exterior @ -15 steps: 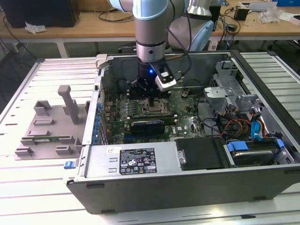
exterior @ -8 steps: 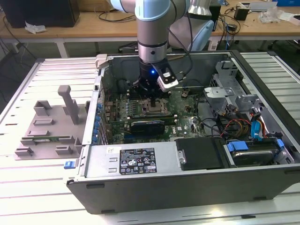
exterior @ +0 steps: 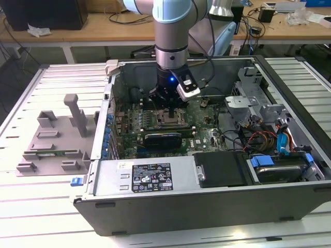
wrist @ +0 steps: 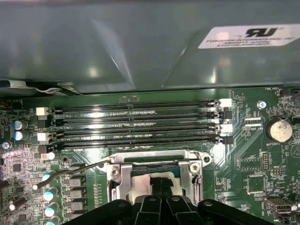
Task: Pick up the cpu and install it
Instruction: 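Close the cpu cover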
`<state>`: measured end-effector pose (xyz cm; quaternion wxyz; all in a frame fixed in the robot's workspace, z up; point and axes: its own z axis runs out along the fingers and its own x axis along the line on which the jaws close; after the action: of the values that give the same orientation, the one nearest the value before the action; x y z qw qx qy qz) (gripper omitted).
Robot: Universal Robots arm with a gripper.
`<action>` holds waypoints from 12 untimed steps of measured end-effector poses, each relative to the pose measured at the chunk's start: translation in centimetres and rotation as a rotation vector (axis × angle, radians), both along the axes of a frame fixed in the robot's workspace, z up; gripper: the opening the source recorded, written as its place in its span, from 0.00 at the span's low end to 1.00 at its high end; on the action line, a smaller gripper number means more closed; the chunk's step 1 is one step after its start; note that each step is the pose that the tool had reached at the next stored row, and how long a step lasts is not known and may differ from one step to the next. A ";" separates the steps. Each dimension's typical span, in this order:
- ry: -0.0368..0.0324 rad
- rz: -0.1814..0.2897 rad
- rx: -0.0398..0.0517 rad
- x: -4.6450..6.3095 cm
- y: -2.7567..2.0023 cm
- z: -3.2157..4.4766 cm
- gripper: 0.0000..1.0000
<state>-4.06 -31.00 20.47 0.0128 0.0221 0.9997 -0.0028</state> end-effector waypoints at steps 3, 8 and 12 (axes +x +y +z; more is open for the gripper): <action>0.0009 0.005 -0.0012 0.0 -0.02 0.29 0.11; 0.0010 0.030 -0.0015 0.0 -0.03 0.19 0.11; 0.0015 0.066 -0.0028 0.3 -0.03 -0.08 0.11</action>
<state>-3.79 -31.04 20.38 0.0122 -0.0110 0.9999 -0.0038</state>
